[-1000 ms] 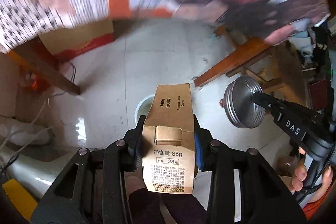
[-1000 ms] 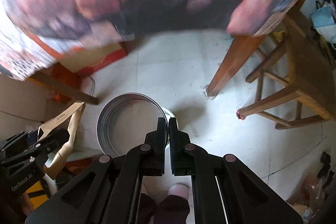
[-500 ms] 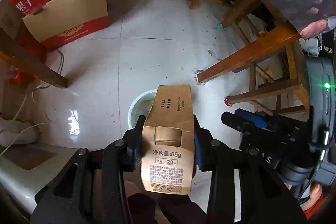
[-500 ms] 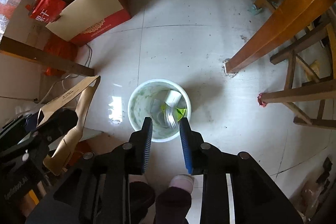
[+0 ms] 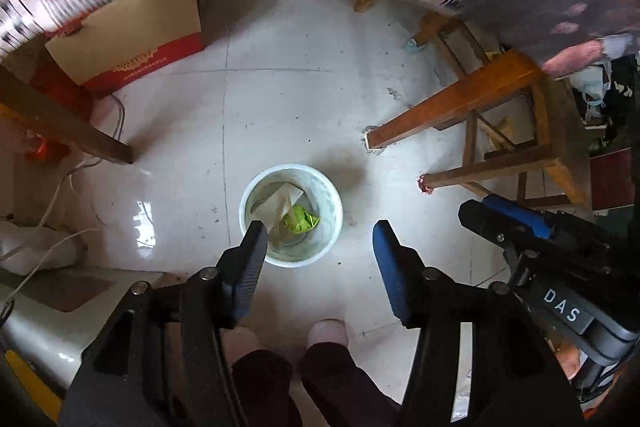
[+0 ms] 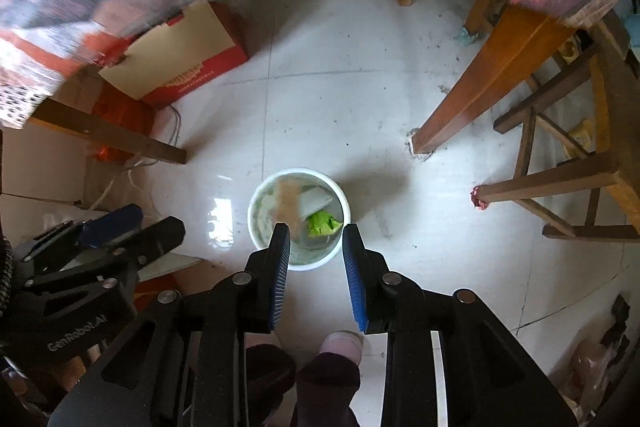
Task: Collect trash
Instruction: 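Open both tools to drop the box and tin lid into the bucket, then move both tools back to the table toward the teal bag and foil ball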
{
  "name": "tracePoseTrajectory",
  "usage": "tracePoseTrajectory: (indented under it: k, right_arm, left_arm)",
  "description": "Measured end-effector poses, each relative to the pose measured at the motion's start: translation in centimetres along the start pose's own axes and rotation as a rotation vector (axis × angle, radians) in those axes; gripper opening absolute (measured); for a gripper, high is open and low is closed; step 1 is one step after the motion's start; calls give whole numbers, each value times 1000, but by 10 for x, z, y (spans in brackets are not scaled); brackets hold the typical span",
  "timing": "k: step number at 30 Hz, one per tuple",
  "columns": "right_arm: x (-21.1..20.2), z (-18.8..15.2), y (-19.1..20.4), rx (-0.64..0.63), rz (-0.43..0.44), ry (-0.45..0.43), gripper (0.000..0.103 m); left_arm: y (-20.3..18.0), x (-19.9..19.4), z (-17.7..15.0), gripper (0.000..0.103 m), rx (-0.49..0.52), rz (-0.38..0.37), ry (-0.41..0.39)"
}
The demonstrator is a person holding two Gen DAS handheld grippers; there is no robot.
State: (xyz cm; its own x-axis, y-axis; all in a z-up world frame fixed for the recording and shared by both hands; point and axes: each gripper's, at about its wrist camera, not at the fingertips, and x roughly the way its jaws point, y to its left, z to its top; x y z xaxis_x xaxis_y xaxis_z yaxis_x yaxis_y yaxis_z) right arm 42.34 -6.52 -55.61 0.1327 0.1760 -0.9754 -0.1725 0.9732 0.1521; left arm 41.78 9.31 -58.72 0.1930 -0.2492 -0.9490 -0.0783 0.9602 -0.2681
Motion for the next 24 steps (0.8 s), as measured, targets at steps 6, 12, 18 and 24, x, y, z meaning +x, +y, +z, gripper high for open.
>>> tracePoseTrajectory:
  k: [6,12,18,24]
  right_arm:
    - [-65,2,18,-21,9,-53,25]
    - [-150,4,42,-38,18,-130,25]
    - [-240,2,68,-63,6,-240,25]
    - [-332,-7,92,-41,-18,-399,59]
  left_arm:
    - [-13,-73,-1,54,23,16,-55]
    - [-27,-170,4,54,48,21,-142]
    - [-37,-274,11,54,80,22,-261]
    - [-44,-372,10,58,122,16,-388]
